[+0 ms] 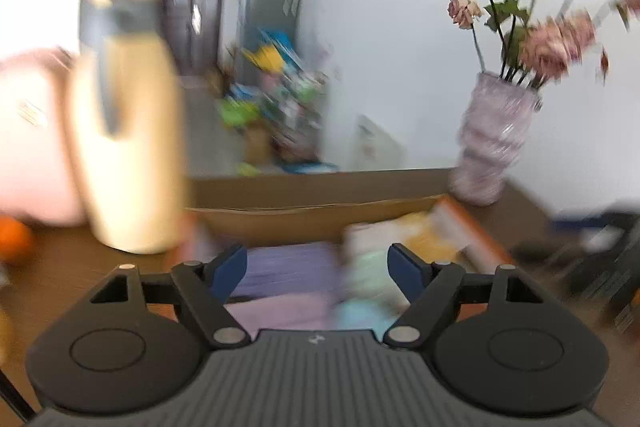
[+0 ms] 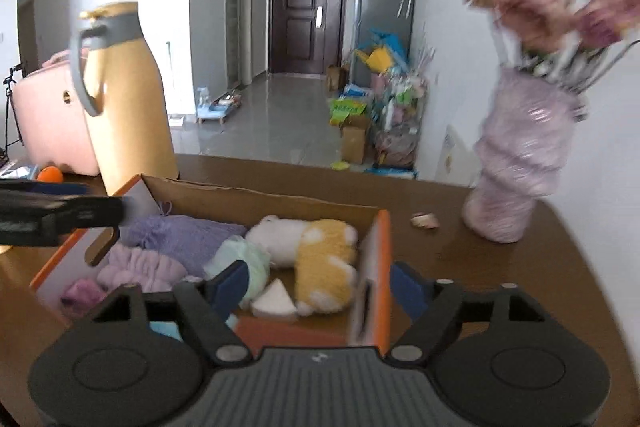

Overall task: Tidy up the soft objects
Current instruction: 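Lift the plastic bag with the left gripper while the right gripper lifts the foam wedge, then carry the bag and wedge over the box and open both grippers, then withdraw both grippers from the box toward the blue tissue pack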

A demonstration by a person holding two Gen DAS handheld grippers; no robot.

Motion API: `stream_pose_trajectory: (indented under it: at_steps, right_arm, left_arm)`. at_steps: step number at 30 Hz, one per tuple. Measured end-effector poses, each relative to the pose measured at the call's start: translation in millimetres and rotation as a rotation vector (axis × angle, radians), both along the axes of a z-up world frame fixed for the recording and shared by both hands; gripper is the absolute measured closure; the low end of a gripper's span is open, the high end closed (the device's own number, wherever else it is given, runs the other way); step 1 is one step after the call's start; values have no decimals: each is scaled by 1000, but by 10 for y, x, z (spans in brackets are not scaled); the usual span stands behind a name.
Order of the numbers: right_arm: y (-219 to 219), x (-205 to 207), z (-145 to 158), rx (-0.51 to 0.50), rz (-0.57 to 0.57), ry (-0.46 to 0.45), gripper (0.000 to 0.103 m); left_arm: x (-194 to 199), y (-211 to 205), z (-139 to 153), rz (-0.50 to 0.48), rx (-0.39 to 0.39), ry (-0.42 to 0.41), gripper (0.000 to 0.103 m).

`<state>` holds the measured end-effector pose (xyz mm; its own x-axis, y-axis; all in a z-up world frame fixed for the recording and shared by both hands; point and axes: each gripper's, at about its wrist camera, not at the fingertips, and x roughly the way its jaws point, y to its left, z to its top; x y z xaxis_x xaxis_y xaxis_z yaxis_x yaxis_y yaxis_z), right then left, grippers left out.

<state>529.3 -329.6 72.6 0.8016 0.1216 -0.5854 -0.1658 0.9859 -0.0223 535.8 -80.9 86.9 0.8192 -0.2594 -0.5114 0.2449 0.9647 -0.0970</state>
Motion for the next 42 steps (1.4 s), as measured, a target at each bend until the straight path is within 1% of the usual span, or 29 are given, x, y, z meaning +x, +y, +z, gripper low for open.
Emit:
stream_pose_trajectory:
  at_steps: [1, 2, 3, 4, 6, 8, 10, 12, 15, 18, 21, 23, 26, 29, 31, 32, 34, 35, 39, 42]
  right_arm:
    - [-60, -153, 47, -4, -6, -22, 20]
    - [-118, -305, 87, -8, -12, -42, 18]
    - [-157, -427, 122, -9, -22, -59, 16]
    - [-179, -532, 144, -6, -31, -74, 16]
    - [-190, -702, 174, 6, -42, -91, 14]
    - [-160, -831, 208, 37, -50, -85, 14]
    - [-97, -942, 243, 61, -37, -92, 14]
    - [0, -1070, 297, 65, -22, -110, 14]
    - [131, -1299, 330, 67, -14, -148, 12]
    - [237, -1641, 259, 78, -10, -183, 12]
    - [309, -2023, 128, 102, -6, -205, 12]
    - [362, -2308, 16, 107, -2, -222, 12]
    - [410, -2718, -191, 117, 0, -234, 11]
    - [460, -3130, -435, 109, 0, -224, 11]
    - [474, -3349, -572, 119, 4, -209, 10]
    - [473, -3413, -631, 134, 8, -187, 7]
    - [493, -3504, -733, 157, 23, -139, 7]
    - [507, -3520, -758, 153, 27, -129, 7]
    - [541, -3531, -756, 129, 5, -140, 7]
    - [509, -3505, -751, 132, -5, -143, 7]
  left_arm:
    - [-186, 106, 12, 19, 63, -43, 20]
    - [-343, 197, 20, 35, 110, -80, 19]
    - [-503, 291, 34, 54, 146, -112, 18]
    - [-656, 379, 49, 75, 167, -140, 16]
    - [-880, 511, 84, 101, 162, -164, 14]
    - [-1068, 611, 121, 122, 147, -175, 13]
    - [-1246, 676, 167, 136, 147, -192, 10]
    - [-1420, 730, 211, 147, 142, -212, 8]
    - [-1743, 794, 244, 161, 139, -265, 5]
    - [-2137, 840, 182, 162, 133, -313, 4]
    - [-2520, 875, 62, 155, 109, -336, 2]
    - [-2799, 896, -53, 171, 86, -347, 2]
    - [-3175, 929, -223, 205, 61, -337, 2]
    - [-3478, 1021, -414, 224, 10, -280, 2]
    - [-3617, 1061, -545, 228, 19, -225, 2]
    - [-3653, 1069, -589, 230, 31, -204, 2]
    - [-3691, 1074, -654, 227, 42, -178, 2]
    - [-3684, 1069, -668, 224, 44, -170, 2]
    - [-3630, 1022, -674, 209, 43, -175, 2]
    - [-3576, 992, -697, 202, 39, -167, 2]
